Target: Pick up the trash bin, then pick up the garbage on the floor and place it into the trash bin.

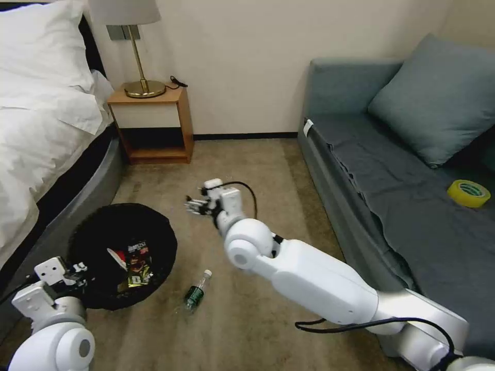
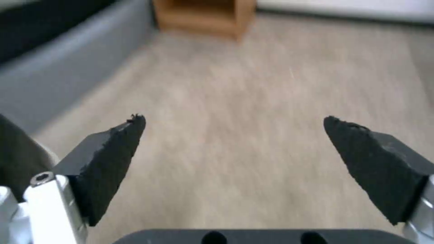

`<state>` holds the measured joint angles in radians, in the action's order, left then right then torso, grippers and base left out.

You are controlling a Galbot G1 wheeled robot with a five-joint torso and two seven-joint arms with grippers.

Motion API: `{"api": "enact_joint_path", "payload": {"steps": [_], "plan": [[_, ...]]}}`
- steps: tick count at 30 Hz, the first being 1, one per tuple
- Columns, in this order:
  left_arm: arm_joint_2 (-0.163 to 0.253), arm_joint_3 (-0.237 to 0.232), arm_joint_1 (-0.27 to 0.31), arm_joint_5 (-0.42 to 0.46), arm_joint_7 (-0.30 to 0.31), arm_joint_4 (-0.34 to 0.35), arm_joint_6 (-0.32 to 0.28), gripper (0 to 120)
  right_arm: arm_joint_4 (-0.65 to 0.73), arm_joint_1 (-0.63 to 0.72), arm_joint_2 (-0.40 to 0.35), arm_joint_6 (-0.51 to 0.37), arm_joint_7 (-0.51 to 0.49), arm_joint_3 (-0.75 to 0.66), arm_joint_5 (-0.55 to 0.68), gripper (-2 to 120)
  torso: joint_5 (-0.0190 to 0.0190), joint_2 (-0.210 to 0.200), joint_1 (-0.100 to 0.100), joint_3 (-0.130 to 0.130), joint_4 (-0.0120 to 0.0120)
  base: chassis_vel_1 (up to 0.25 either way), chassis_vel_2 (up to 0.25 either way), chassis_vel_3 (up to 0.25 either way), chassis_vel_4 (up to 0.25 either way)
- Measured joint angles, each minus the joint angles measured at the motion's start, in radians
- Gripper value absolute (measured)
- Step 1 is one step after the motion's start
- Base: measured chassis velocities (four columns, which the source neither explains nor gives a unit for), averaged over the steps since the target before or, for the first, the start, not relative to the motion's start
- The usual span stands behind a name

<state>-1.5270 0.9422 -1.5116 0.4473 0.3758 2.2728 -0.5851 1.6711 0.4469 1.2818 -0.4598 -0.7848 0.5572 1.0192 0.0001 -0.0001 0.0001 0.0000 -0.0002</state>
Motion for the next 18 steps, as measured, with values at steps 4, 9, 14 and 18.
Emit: {"api": "enact_joint_path", "payload": {"steps": [4,9,14,18], "plan": [[0.0,0.007,-0.001,0.004,-0.001,0.001,0.0,3,-0.068,0.037,0.024,-0.01,-0.04,0.03,0.047,100,0.0,0.0,0.0,0.0,0.0001,0.0,0.0,0.0,0.0],[-0.003,0.012,-0.007,0.005,-0.002,0.009,0.0,3,-0.2,0.054,0.078,-0.004,-0.052,0.084,0.078,100,-0.0002,0.0,0.0,0.0,0.0002,0.0,0.0,0.0,0.0],[-0.008,0.012,-0.015,0.004,-0.002,0.021,0.0,3,-0.332,0.07,0.146,0.012,-0.041,0.131,0.066,100,-0.0002,0.0,0.0,0.0,0.0003,0.0,0.0,0.0,0.0],[-0.013,0.016,-0.021,0.004,-0.002,0.026,0.0,3,-0.416,0.087,0.197,0.019,-0.023,0.155,0.055,100,-0.0003,0.0,0.0,0.0,0.0002,0.0,0.0,0.0,0.0]]}}
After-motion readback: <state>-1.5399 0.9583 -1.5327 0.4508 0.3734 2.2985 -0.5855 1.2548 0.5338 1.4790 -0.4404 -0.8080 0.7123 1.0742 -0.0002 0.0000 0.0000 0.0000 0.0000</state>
